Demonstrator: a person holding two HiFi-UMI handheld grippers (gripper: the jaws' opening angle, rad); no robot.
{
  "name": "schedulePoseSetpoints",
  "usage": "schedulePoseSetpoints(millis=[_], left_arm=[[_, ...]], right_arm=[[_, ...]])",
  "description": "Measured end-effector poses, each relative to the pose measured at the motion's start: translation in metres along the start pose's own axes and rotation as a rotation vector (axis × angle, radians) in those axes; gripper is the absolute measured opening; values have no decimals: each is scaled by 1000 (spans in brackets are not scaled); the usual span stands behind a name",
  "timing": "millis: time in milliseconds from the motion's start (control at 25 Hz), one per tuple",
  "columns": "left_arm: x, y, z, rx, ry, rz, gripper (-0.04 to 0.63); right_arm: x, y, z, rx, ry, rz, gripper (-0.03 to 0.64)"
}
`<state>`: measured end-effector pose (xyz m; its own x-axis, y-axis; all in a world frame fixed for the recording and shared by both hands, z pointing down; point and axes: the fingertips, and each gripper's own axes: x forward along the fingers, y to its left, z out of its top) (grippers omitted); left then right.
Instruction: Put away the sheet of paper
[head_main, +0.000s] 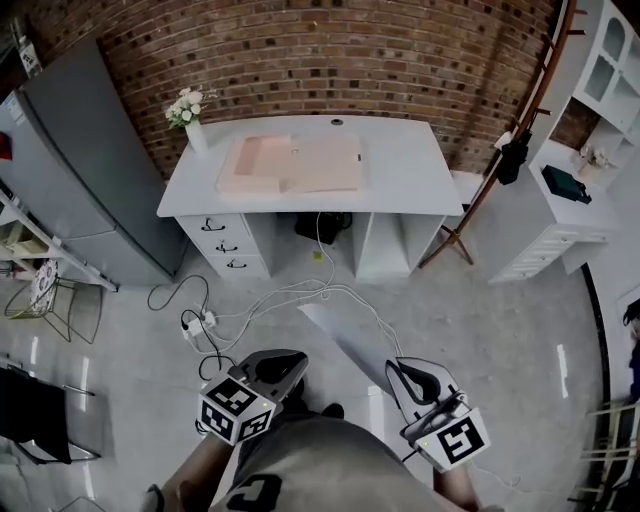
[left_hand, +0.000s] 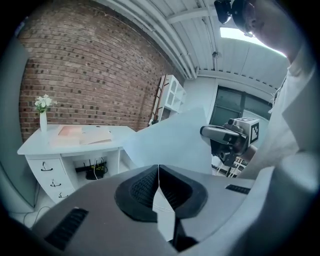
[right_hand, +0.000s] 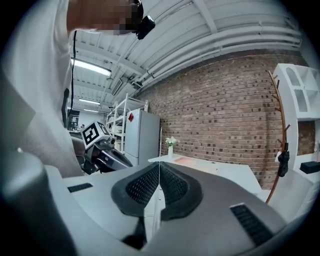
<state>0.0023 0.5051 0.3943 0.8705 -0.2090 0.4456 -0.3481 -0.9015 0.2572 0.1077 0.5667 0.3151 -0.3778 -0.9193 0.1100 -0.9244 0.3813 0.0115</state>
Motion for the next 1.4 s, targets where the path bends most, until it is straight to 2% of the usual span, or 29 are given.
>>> schedulePoseSetpoints(millis=[280, 480, 720, 880, 1120, 1400], left_arm=[[19, -1, 8, 5, -7, -37, 20], [26, 16, 14, -1, -22, -56, 18], [32, 52, 19, -41, -37, -61, 20], [32, 85, 25, -68, -52, -55, 20], [26, 139, 43, -87, -85, -35, 18], [16, 192, 52, -114, -113, -26, 18]], right_arm=[[-4, -20, -1, 10, 22, -61, 23], [9, -31, -1, 7, 47, -95, 23], [45, -41, -5, 17, 98, -103, 23], [77, -45, -11, 30, 144, -75, 23], [131, -51, 3, 16, 150, -56, 23], [188, -56, 10, 64, 156, -67, 23]])
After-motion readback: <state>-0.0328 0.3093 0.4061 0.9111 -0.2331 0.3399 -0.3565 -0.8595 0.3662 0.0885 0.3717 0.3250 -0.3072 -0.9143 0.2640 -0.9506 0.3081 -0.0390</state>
